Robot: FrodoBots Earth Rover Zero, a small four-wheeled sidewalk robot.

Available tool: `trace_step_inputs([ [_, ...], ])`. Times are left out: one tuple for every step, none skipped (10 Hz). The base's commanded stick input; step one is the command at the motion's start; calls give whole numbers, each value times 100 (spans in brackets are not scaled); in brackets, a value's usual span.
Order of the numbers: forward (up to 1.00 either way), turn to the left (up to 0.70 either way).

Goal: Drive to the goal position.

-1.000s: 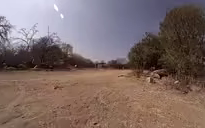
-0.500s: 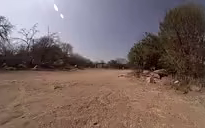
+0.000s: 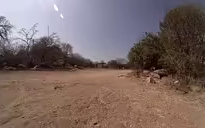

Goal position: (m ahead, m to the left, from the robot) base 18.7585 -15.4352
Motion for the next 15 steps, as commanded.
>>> trace_step_inputs([
  [100,0],
  [100,0],
  [100,0],
  [100,0],
  [100,0],
  [100,0],
  [100,0],
  [100,0],
  [100,0],
  [100,0],
  [100,0],
  [100,0],
  [100,0],
  [100,0],
  [100,0],
])
